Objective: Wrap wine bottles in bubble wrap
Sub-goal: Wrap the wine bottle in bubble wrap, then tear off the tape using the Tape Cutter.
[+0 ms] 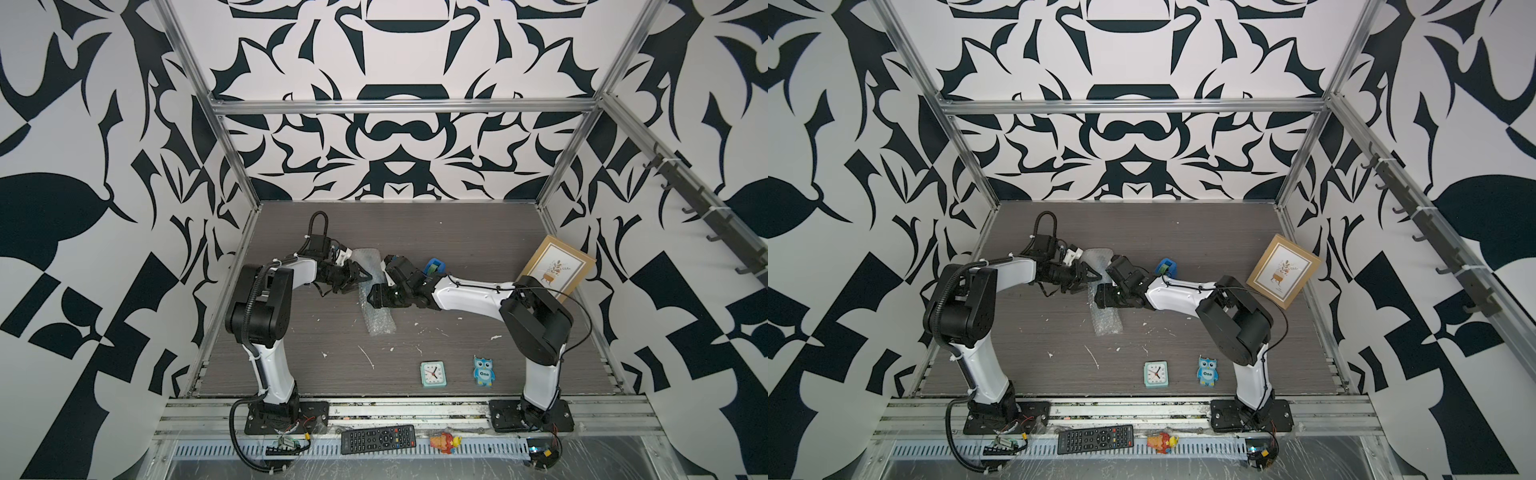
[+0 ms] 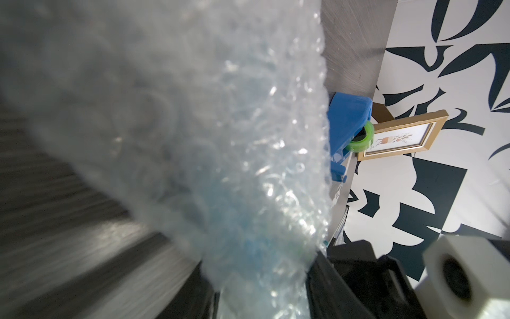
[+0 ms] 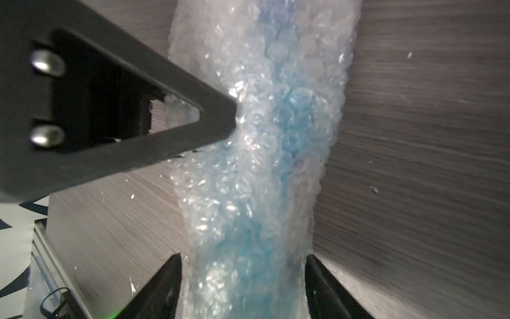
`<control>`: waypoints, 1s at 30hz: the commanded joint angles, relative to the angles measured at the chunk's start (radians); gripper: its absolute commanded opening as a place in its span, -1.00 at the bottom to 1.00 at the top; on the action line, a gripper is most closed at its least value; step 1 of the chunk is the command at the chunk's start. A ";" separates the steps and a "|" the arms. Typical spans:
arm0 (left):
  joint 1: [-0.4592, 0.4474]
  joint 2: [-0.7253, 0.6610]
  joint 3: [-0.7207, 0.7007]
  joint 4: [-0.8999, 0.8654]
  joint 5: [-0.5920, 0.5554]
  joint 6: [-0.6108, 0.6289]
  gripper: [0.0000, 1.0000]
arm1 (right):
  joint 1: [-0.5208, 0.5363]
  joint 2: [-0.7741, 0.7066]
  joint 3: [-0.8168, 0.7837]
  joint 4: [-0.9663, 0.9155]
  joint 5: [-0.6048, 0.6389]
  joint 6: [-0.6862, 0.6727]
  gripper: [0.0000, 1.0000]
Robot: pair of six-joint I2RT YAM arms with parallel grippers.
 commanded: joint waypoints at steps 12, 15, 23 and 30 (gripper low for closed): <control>0.045 -0.044 0.061 -0.289 -0.091 0.220 0.50 | -0.036 -0.244 0.104 -0.253 0.105 -0.216 0.35; 0.045 -0.078 0.075 -0.333 -0.082 0.245 0.53 | -0.118 -0.283 0.074 -0.289 0.071 -0.240 0.29; 0.046 -0.204 0.119 -0.456 -0.105 0.287 0.55 | -0.404 -0.375 -0.072 -0.282 -0.056 -0.240 -0.02; -0.011 -0.285 0.162 -0.504 -0.107 0.261 0.37 | -0.556 -0.329 -0.136 -0.227 -0.152 -0.230 -0.14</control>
